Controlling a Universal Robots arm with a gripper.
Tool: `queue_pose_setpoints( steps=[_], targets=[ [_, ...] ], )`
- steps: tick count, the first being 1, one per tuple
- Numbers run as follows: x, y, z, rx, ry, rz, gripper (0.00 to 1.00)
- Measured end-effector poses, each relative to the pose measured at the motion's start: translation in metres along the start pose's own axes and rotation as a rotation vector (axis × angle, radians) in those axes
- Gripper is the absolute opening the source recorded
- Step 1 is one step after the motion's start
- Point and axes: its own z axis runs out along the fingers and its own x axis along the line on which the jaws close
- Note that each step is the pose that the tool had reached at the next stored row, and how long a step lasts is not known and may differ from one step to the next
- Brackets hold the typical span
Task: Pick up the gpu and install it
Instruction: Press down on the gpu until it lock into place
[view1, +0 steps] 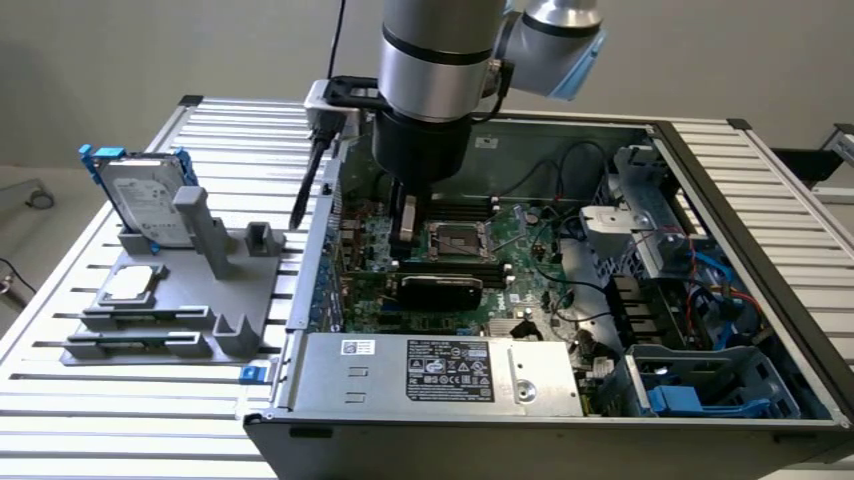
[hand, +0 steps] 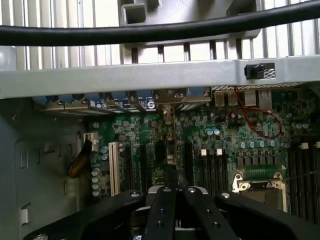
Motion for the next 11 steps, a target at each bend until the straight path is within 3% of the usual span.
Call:
queue_pose_setpoints(
  steps=[1,2,11],
  targets=[
    [-0.0001,-0.001,-0.0001,0.005,-0.002,-0.001,0.11],
    [-0.0001,-0.0013,-0.0001,0.0058,-0.0043,-0.001,0.11],
    [-0.0001,-0.0017,-0.0002,0.0051,-0.005,0.003,0.11]
  ],
)
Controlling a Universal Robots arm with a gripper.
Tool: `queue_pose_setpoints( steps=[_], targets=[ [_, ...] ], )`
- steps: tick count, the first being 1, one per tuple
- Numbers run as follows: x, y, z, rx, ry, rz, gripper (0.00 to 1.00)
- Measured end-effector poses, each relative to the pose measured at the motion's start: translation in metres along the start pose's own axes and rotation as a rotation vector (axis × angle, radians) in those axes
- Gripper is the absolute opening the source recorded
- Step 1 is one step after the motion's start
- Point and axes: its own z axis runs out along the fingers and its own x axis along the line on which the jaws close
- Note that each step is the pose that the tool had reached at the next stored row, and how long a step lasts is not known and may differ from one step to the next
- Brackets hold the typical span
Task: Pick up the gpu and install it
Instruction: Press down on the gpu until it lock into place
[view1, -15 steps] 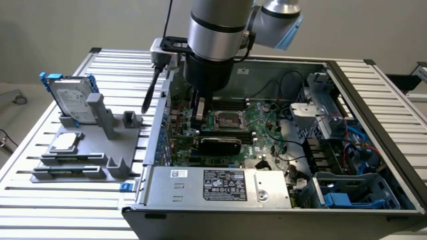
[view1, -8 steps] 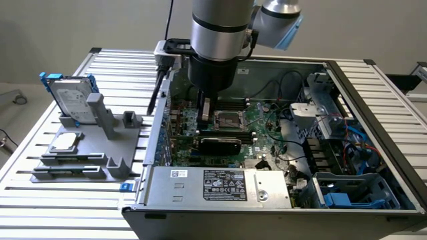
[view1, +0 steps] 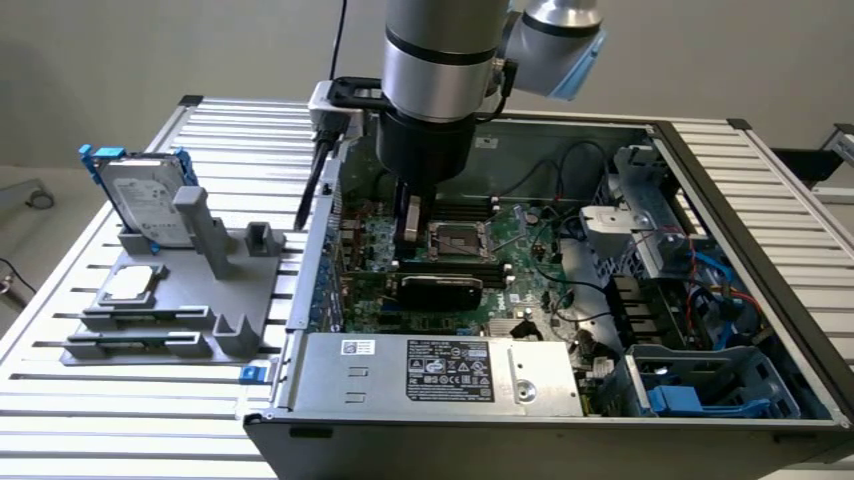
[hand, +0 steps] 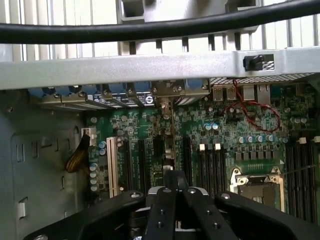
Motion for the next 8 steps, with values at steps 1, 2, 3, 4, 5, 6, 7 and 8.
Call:
queue_pose_setpoints(
  steps=[1,2,3,4,5,6,7,8],
  targets=[
    [0.0,0.0,0.0,0.0,0.0,0.0,0.11],
    [0.0,0.0,0.0,0.0,-0.0001,0.001,0.11],
    [0.0,0.0,0.0,0.0,-0.0001,0.001,0.11],
    [0.0,0.0,0.0,0.0,-0.0001,0.002,0.11],
    [0.0,0.0,0.0,0.0,-0.0002,0.002,0.11],
    [0.0,0.0,0.0,0.0,-0.0002,0.003,0.11],
    [0.0,0.0,0.0,0.0,-0.0003,0.003,0.11],
    [0.0,0.0,0.0,0.0,-0.0004,0.004,0.11]
  ],
)
